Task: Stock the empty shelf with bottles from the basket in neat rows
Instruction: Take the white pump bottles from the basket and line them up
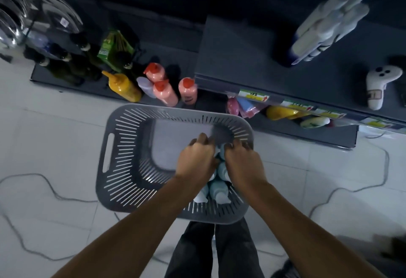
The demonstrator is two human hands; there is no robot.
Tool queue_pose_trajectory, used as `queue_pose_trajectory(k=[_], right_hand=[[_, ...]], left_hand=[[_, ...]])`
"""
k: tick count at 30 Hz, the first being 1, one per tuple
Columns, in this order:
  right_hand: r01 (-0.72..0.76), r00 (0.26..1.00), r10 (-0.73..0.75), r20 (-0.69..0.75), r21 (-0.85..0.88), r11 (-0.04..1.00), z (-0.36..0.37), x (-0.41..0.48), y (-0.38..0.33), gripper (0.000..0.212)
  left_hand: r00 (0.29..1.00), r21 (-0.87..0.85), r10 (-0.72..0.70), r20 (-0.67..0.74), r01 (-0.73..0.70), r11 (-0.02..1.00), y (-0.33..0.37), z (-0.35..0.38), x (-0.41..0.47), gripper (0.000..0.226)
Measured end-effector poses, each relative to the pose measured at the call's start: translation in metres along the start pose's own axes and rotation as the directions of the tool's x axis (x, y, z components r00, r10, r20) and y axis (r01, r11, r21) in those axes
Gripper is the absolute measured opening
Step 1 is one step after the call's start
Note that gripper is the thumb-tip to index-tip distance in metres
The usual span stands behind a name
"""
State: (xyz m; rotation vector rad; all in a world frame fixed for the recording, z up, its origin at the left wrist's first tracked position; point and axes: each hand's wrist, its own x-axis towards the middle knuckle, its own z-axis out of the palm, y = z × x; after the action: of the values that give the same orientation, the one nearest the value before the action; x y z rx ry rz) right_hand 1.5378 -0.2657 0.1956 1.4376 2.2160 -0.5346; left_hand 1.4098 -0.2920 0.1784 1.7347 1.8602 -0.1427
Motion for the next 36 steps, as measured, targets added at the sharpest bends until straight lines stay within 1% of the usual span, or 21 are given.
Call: queue_pose_trajectory(k=[3, 10, 14, 19, 25, 27, 30, 33, 36], right_hand=[[-0.009, 1.0, 0.009, 0.003, -0.035, 0.999, 0.003, 0.003, -0.002, 0.029], [-0.029, 1.0, 0.029, -0.001, -0.051, 0.998, 0.007, 0.007, -0.003, 0.027], [-0.036, 0.999, 0.035, -0.011, -0.073, 0.997, 0.008, 0.011, -0.002, 0.026], [-0.038, 0.999, 0.037, -0.032, -0.024, 0.999, -0.001, 0.012, -0.002, 0.022], [-0.011, 0.993, 0.019, -0.115, 0.069, 0.998, -0.032, -0.002, 0.004, 0.021], [-0.018, 0.991, 0.031, -0.13, 0.102, 0.995, -0.049, -0.01, 0.006, 0.024], [-0.03, 0.984, 0.058, -0.167, 0.17, 0.985, -0.079, -0.024, 0.01, 0.03], [-0.016, 0.981, 0.05, -0.186, 0.179, 0.984, -0.114, -0.04, 0.017, 0.033], [-0.002, 0.969, 0.047, -0.241, 0.184, 0.983, -0.152, -0.059, 0.025, 0.033]], left_hand=[[1.0, 0.016, 0.011, -0.022, -0.011, 1.0, -0.002, 0.005, 0.001, 0.039], [0.999, 0.022, 0.029, -0.035, -0.028, 0.999, -0.006, 0.007, 0.008, 0.022], [1.0, 0.054, 0.024, -0.009, -0.024, 0.998, -0.004, 0.004, 0.01, 0.018], [1.0, 0.08, -0.007, -0.013, 0.008, 0.997, -0.001, -0.006, 0.009, 0.019], [1.0, 0.136, -0.02, -0.022, 0.023, 0.991, 0.009, -0.043, 0.0, 0.027], [0.999, 0.158, -0.011, -0.038, 0.017, 0.987, 0.014, -0.061, -0.005, 0.024], [0.997, 0.201, 0.024, -0.075, -0.009, 0.98, 0.025, -0.09, -0.015, 0.018], [0.993, 0.22, 0.059, -0.106, -0.035, 0.975, 0.036, -0.125, -0.025, 0.024], [0.987, 0.22, 0.118, -0.111, -0.092, 0.971, 0.05, -0.164, -0.036, 0.032]])
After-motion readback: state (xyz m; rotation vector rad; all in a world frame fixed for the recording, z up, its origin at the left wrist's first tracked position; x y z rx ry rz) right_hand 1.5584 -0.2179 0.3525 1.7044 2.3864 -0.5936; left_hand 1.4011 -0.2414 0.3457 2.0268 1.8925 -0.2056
